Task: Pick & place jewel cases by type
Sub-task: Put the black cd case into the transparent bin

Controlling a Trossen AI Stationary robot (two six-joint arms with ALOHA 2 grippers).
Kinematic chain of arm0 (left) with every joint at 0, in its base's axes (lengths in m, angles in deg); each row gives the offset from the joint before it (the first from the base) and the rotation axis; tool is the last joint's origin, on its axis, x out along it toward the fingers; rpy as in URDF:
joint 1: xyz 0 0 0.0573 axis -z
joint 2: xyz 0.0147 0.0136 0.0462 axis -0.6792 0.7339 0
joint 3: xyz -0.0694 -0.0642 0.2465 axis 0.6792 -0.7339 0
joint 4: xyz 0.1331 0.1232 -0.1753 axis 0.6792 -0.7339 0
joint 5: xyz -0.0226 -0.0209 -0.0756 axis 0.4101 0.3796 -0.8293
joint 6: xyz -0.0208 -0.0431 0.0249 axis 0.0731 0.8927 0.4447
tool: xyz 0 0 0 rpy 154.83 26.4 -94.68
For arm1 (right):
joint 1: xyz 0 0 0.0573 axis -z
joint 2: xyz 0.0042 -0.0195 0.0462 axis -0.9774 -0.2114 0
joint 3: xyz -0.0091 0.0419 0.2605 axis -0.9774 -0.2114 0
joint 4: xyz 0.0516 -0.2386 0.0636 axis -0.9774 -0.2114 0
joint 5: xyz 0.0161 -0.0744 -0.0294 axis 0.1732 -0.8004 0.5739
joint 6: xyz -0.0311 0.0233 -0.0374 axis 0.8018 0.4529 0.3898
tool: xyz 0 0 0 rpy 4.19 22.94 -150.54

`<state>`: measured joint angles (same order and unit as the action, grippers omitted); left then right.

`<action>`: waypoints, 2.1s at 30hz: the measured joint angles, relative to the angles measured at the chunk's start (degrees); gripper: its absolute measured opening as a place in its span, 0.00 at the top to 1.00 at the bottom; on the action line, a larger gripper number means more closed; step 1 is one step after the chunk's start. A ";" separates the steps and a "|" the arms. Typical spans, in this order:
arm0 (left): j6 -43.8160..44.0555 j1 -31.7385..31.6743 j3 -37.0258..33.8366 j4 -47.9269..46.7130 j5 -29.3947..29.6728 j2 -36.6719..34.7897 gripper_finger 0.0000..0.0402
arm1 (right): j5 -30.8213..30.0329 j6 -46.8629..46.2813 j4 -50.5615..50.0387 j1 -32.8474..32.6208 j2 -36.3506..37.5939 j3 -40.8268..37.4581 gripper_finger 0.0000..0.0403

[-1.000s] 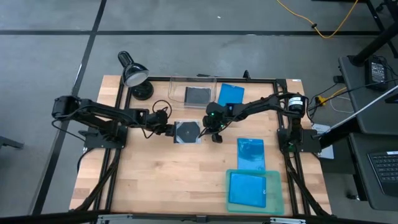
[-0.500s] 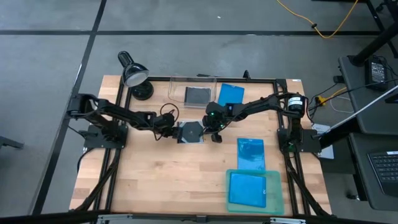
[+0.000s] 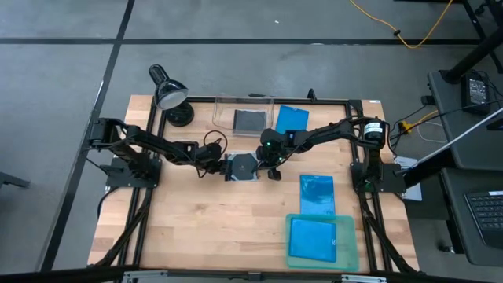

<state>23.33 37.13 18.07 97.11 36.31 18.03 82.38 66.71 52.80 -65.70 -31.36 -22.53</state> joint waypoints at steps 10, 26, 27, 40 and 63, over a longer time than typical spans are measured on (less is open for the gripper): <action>-1.38 0.27 -0.26 1.99 2.84 -1.88 0.52 | 0.08 -0.03 -0.30 0.00 0.07 -0.05 0.97; -1.14 3.03 0.66 0.24 6.89 -12.61 0.52 | 0.02 1.24 -0.71 0.00 0.09 -0.05 0.97; -1.14 3.17 0.70 0.47 7.01 -12.89 0.52 | 0.02 1.24 -0.71 0.00 0.09 -0.05 0.97; -3.36 3.39 3.45 1.43 6.87 -13.18 0.52 | -0.08 1.24 -0.62 0.00 0.05 -0.05 0.97; -3.11 3.37 3.65 2.36 6.08 -13.03 0.56 | -0.13 1.24 -0.66 0.00 0.00 -0.03 0.97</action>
<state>20.22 40.50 21.72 99.47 42.39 5.00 82.24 67.95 52.13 -65.70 -31.36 -22.56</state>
